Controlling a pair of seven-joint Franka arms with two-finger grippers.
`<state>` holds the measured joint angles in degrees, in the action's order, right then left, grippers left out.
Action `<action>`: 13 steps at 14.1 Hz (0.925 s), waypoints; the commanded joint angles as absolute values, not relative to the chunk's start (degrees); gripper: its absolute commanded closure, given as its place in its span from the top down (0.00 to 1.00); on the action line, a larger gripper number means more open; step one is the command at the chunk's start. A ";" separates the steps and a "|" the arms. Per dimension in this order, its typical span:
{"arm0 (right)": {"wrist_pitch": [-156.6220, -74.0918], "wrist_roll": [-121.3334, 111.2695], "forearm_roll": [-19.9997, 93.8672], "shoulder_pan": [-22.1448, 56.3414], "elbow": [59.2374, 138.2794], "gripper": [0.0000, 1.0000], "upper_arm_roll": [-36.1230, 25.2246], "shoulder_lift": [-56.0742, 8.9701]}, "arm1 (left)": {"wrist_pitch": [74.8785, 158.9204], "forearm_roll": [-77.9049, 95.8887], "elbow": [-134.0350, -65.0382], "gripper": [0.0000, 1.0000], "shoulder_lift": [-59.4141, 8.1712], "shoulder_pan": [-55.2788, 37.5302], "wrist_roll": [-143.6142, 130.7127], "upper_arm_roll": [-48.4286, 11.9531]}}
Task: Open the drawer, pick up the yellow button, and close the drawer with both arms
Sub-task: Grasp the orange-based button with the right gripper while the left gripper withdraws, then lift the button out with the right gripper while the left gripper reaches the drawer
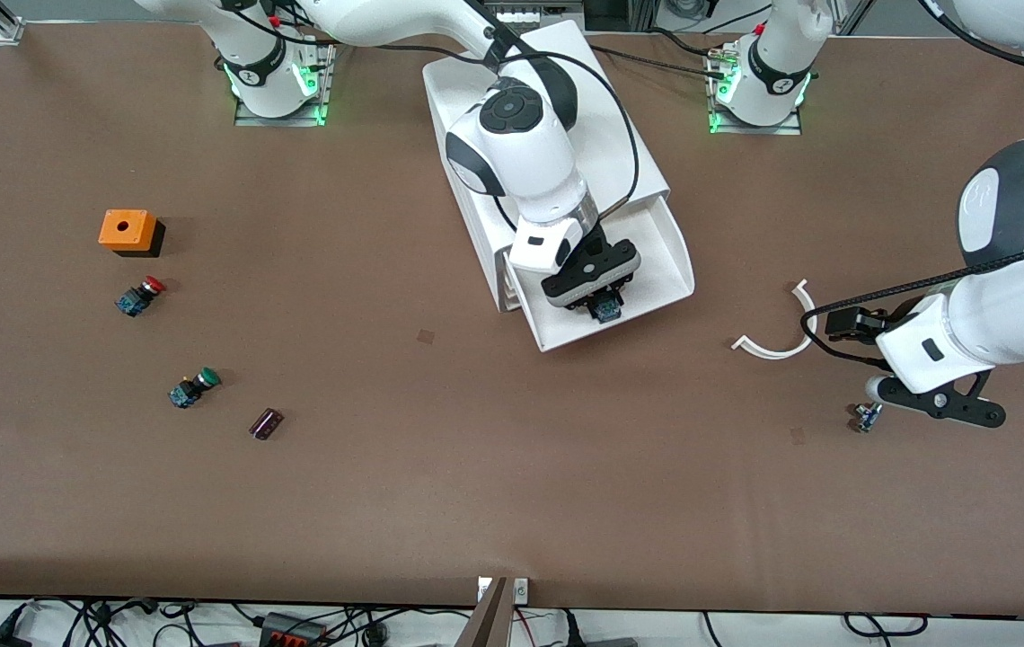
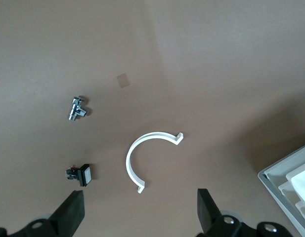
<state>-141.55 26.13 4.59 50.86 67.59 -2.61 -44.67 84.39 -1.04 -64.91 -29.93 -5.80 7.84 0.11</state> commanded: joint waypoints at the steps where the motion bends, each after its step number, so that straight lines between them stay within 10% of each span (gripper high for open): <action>1: -139.32 26.81 4.39 51.24 65.22 0.02 -2.99 -44.74 | 84.11 1.75 -63.90 1.00 -30.41 -5.89 3.80 -0.18; 13: -109.97 24.36 4.75 35.88 57.57 0.00 -3.08 -36.83 | 92.25 8.35 -67.58 1.00 -32.42 -11.93 -23.52 -0.62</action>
<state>-113.89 25.77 4.59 40.17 57.06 -4.47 -38.95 88.54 7.45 -66.09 -31.46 -8.59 -16.53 -0.78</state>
